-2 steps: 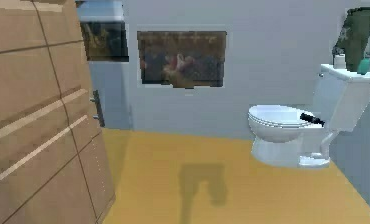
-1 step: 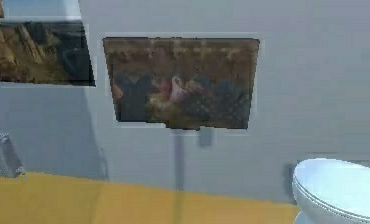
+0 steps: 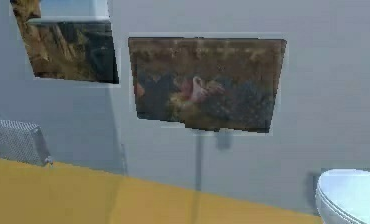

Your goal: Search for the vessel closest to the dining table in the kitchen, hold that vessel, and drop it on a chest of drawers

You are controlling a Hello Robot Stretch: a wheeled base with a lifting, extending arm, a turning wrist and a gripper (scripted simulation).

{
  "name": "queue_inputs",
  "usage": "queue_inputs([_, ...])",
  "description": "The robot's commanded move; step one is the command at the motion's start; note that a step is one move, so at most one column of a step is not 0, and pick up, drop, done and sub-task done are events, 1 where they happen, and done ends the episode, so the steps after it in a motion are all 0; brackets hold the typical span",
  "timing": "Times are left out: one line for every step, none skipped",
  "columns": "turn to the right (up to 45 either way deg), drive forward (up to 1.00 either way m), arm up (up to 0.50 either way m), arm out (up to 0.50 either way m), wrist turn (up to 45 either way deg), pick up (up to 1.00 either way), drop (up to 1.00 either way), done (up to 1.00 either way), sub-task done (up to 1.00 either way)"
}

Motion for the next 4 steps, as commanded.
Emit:
queue_inputs([0.0, 0.5, 0.0, 0.0, 0.0, 0.0, 0.0, 0.0, 0.0])
queue_inputs([-39.0, 0.0, 0.0, 0.0, 0.0, 0.0, 0.0, 0.0, 0.0])
queue_inputs([0.0, 0.55, 0.0, 0.0, 0.0, 0.0, 0.0, 0.0, 0.0])
queue_inputs([-36.0, 0.0, 0.0, 0.0, 0.0, 0.0, 0.0, 0.0, 0.0])
